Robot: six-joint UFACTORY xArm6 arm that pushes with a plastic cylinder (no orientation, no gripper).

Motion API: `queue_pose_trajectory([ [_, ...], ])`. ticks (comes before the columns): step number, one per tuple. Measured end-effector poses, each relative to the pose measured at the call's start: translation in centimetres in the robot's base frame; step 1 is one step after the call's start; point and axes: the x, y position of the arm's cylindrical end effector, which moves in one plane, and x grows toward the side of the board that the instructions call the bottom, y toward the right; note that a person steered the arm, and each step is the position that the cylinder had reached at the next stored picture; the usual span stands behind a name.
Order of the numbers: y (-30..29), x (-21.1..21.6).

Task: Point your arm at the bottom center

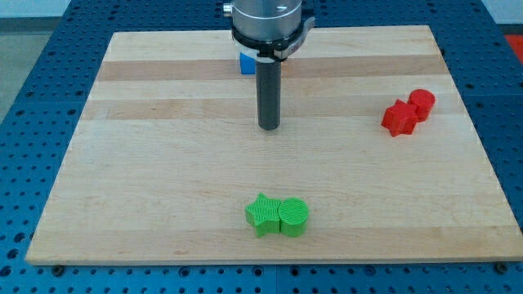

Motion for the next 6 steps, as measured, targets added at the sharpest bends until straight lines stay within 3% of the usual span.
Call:
queue_pose_trajectory([
  [3,-0.1,0.0],
  [5,-2.9,5.6],
  [6,-5.3,5.6],
])
